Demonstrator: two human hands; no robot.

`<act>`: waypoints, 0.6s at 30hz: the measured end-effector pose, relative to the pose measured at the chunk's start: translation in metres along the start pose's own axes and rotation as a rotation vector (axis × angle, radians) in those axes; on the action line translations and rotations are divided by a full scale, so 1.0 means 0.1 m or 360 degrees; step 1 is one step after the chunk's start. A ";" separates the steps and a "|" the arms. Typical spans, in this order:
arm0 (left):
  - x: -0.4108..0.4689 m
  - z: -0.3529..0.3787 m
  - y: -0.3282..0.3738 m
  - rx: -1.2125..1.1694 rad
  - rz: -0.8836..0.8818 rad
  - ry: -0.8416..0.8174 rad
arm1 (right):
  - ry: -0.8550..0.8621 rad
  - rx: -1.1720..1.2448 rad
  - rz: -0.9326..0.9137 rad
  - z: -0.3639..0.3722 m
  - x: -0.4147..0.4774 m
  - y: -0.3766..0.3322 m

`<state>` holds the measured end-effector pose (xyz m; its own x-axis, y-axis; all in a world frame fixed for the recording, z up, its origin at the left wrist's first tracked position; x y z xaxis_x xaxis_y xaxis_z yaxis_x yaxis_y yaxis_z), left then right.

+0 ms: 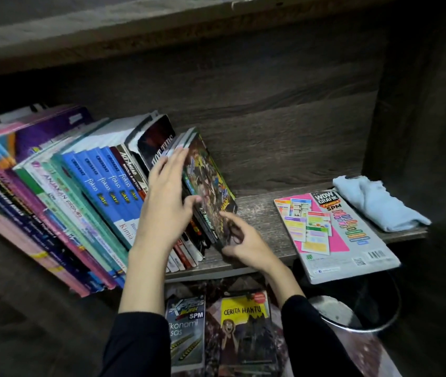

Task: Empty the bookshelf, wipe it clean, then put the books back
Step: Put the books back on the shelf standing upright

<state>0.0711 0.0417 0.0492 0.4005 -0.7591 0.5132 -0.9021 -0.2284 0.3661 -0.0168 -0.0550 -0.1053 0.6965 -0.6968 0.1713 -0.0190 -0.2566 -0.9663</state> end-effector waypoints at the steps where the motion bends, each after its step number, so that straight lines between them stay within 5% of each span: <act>1: 0.00 0.01 -0.01 0.0020 -0.0006 0.0028 | 0.0048 0.0022 0.0014 -0.01 0.01 0.02; 18: -0.04 0.16 -0.03 0.0144 -0.0108 0.0600 | 0.0277 -0.0444 -0.0005 -0.03 -0.01 -0.03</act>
<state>0.0697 0.0360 0.0336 0.4755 -0.4669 0.7456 -0.8753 -0.3360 0.3478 -0.0192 -0.0555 -0.1016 0.5645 -0.7935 0.2276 -0.2295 -0.4157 -0.8801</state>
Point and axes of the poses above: each hand's wrist, its own x-axis towards the middle knuckle, its own z-axis out of the palm, y = z × x, the point moved 5 cm from there along x, towards the middle knuckle, and after that the axes turned 5 degrees about -z, right-handed, at the moved point
